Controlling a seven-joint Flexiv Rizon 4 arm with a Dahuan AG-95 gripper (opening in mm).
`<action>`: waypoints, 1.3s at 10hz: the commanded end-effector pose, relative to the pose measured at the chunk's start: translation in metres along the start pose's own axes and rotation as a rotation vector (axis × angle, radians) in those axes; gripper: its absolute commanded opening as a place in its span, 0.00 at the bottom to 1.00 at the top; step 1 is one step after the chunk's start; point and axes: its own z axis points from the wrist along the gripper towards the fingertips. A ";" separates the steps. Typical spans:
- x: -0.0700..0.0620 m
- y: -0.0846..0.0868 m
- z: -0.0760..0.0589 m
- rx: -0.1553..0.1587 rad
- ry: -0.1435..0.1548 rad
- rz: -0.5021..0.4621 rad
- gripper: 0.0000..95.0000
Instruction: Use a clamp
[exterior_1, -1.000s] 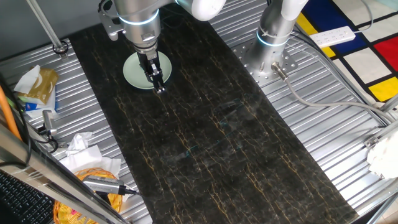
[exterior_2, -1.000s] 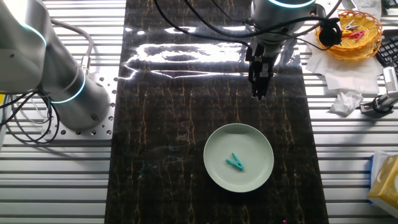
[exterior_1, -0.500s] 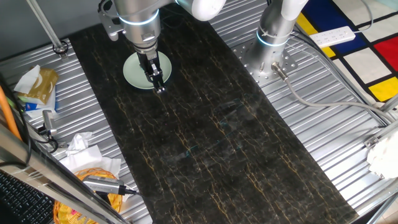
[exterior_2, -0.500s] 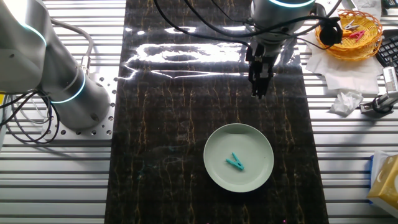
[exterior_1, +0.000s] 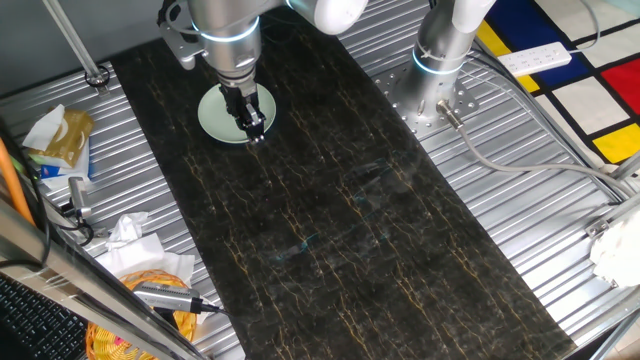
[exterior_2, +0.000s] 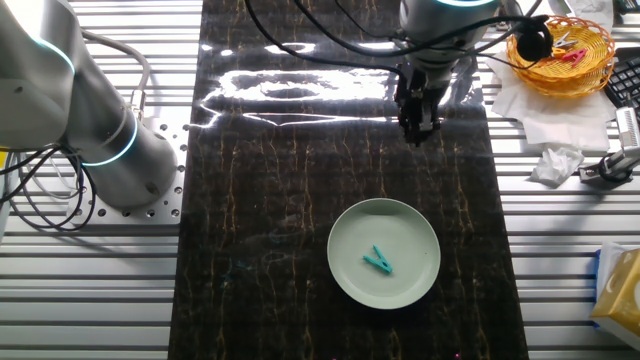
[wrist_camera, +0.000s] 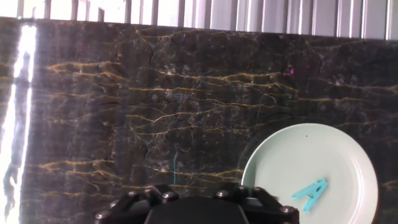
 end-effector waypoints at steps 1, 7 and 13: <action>-0.001 0.000 0.000 0.008 0.002 0.004 0.00; -0.001 0.000 0.000 0.014 0.005 0.003 0.00; -0.001 0.000 0.000 0.025 0.005 0.015 0.00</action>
